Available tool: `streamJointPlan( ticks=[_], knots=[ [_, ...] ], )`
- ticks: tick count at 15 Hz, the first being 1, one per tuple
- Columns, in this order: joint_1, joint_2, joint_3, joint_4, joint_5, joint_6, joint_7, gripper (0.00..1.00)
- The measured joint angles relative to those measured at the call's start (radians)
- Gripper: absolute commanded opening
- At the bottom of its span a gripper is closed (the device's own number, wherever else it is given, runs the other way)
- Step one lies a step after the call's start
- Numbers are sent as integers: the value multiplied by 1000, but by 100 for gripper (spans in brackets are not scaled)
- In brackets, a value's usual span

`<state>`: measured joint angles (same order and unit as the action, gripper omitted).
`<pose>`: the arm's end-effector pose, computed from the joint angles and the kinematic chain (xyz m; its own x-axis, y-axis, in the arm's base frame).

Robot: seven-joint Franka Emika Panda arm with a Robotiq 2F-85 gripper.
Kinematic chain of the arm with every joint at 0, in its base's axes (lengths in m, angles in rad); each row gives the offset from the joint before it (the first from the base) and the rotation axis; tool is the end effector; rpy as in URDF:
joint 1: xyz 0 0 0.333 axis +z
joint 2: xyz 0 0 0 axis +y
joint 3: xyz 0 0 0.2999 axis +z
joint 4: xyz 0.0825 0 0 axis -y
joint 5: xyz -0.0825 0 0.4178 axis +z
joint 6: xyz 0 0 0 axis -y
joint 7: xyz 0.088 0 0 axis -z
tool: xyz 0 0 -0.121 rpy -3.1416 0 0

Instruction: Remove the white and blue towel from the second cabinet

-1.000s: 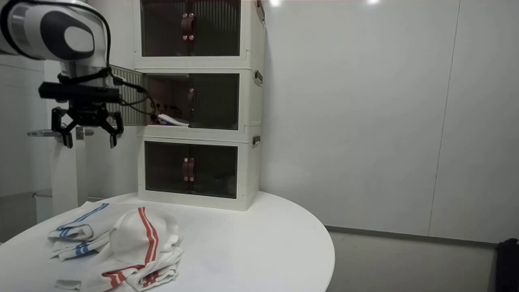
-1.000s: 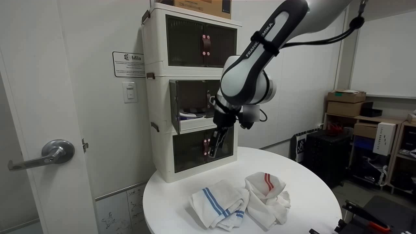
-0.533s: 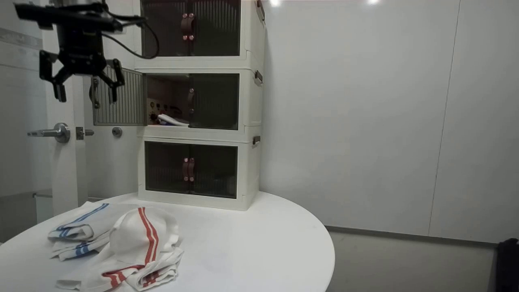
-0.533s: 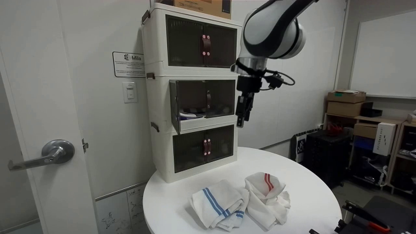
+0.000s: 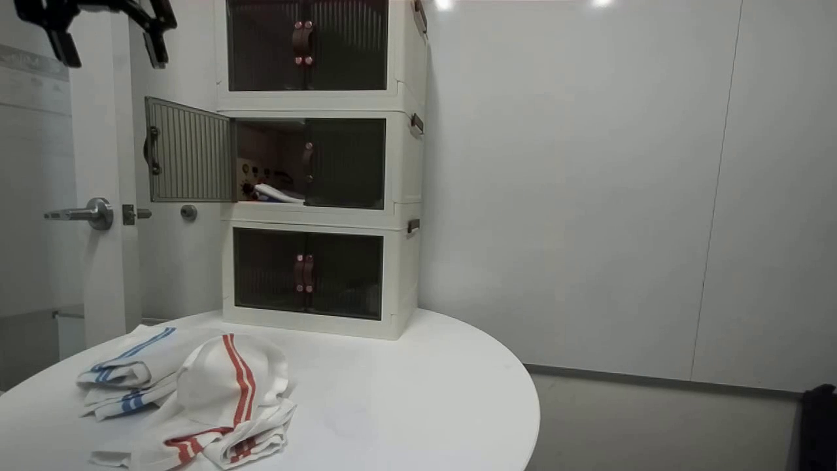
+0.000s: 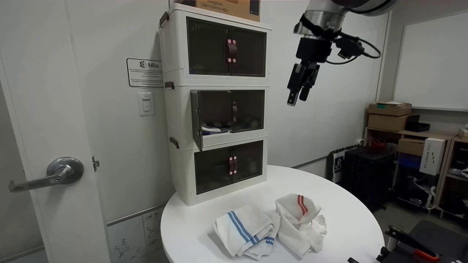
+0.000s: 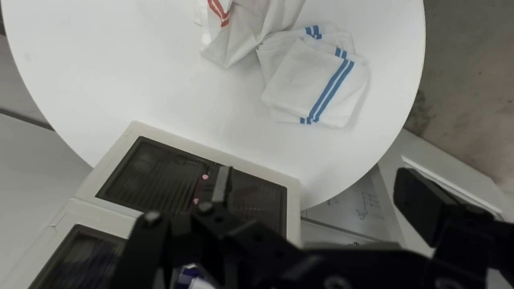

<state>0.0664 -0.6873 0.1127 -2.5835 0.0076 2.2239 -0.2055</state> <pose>0.4119 0.0743 0.4738 0.8835 0.3609 0.2986 0.3377 -0.9325 0.1278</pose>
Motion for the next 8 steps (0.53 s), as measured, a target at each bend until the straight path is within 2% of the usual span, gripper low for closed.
streamJointPlan(
  ticks=[4, 8],
  knots=[
    [-25, -163, 48, -49, -79, -67, 198, 100],
    [-41, -210, 68, -70, -86, -81, 226, 100]
  ],
)
